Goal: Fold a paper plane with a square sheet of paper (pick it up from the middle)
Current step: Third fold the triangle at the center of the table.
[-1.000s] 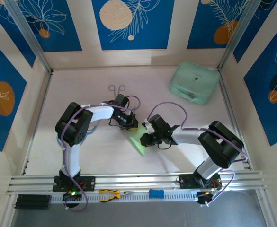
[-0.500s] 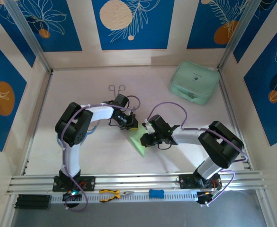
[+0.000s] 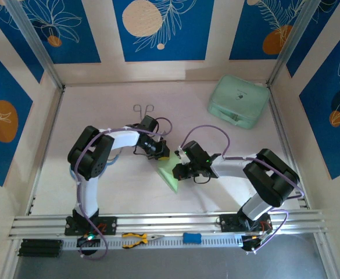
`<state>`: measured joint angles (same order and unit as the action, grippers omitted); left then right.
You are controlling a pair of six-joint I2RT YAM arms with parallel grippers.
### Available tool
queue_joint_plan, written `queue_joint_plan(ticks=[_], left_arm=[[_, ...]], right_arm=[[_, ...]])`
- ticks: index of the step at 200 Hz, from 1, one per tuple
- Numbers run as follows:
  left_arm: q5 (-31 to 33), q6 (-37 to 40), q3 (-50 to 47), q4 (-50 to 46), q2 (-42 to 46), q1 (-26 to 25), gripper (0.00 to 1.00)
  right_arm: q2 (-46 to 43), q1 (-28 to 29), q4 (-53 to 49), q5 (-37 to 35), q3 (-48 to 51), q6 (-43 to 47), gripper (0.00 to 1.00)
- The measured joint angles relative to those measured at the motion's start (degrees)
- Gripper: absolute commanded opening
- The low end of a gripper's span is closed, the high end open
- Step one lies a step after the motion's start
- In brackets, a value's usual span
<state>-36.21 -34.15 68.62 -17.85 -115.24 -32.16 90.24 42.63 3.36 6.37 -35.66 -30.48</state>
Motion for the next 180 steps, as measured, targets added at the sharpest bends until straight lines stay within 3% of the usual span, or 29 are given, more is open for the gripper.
queue_joint_plan(ticks=[114,136,180], left_arm=[[0.00,0.00,0.00,0.02,0.00,0.00,0.12],[0.04,0.02,0.04,-0.04,0.22,0.00,0.15],[3.91,-0.83,-0.20,-0.63,5.57,0.00,0.30]], right_arm=[[0.85,0.00,0.90,0.48,0.00,-0.46,0.04],[0.85,0.00,0.94,0.50,0.00,-0.68,0.03],[0.87,0.00,1.95,0.44,0.31,-1.53,0.04]])
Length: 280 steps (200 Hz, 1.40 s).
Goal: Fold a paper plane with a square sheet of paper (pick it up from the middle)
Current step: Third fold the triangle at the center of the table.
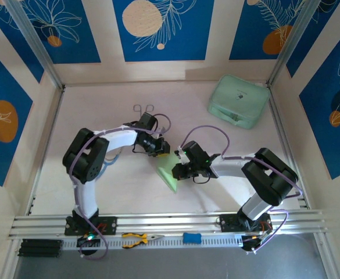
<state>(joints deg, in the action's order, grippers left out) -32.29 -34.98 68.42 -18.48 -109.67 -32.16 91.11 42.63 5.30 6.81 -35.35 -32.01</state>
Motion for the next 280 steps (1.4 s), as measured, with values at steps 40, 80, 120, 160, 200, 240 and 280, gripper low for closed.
queue_joint_plan(ticks=[40,80,120,160,200,240,280], left_arm=[[2.25,-1.70,-4.33,2.82,9.07,0.00,0.25],[0.81,-8.76,-18.01,11.98,16.44,-0.07,0.04],[-2.84,-18.32,-30.47,28.06,19.15,-1.60,0.00],[-4.28,-23.67,-34.21,37.51,18.93,-4.11,0.00],[-4.37,-25.16,-34.25,40.63,17.05,-4.52,0.00],[-4.33,-24.96,-34.60,40.37,15.69,-4.76,0.00],[-3.69,-24.30,-35.36,40.33,14.10,-4.90,0.00]], right_arm=[[0.22,0.00,1.51,0.07,0.46,-0.70,0.04],[0.22,0.00,1.62,0.07,0.50,-1.09,0.03],[0.22,0.00,1.64,0.04,0.50,-1.29,0.04],[0.22,0.00,1.75,0.02,0.55,-1.60,0.03],[0.22,0.00,1.75,0.00,0.55,-1.73,0.03],[0.22,0.00,1.75,0.00,0.55,-1.75,0.04],[0.24,0.00,1.75,0.02,0.55,-1.73,0.03]])
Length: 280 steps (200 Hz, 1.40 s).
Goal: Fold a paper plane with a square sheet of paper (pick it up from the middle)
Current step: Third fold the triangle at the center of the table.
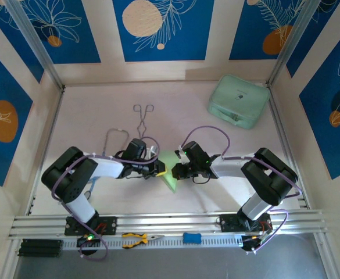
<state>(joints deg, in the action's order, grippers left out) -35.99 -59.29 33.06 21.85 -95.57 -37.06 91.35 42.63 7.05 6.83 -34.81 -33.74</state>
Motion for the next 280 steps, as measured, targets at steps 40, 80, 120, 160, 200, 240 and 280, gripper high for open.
queue_joint_plan(ticks=[40,80,120,160,200,240,280], left_arm=[[1.11,1.79,-0.92,-1.11,-1.01,-0.02,0.00],[1.31,2.86,-0.92,-1.29,-1.31,-0.09,0.00],[1.27,3.72,-0.76,-1.46,-1.42,-0.11,0.00],[1.29,4.33,-0.52,-1.99,-1.42,-0.15,0.00],[1.29,4.35,-0.42,-2.32,-1.42,-0.15,0.00],[1.29,4.37,-0.37,-2.36,-1.42,-0.15,0.00],[1.27,4.37,-0.37,-2.36,-1.42,-0.15,0.00]], right_arm=[[0.00,0.00,0.02,0.00,0.02,0.00,0.03],[0.02,0.07,0.04,0.00,0.00,-0.02,0.09],[-1.57,0.09,-1.36,0.31,-0.20,-1.51,0.35],[-10.08,0.13,-4.00,-0.11,-0.04,-7.80,0.41],[-11.41,4.13,-2.16,1.60,1.03,-13.90,0.10],[-6.34,6.78,-1.25,2.60,1.09,-16.81,0.04],[-3.15,6.93,-0.22,2.78,1.07,-17.79,0.03]])
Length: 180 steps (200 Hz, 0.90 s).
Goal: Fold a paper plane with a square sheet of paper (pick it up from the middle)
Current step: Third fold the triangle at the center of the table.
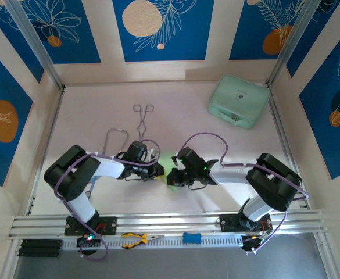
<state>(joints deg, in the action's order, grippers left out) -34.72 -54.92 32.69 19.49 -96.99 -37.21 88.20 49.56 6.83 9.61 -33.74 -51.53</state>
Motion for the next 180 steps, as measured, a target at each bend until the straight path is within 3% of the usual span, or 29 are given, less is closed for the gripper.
queue_joint_plan(ticks=[180], left_arm=[[-0.26,-0.02,0.26,0.02,-0.33,0.00,0.00]], right_arm=[[3.06,1.97,-2.75,-2.21,-3.10,-2.21,0.04]])
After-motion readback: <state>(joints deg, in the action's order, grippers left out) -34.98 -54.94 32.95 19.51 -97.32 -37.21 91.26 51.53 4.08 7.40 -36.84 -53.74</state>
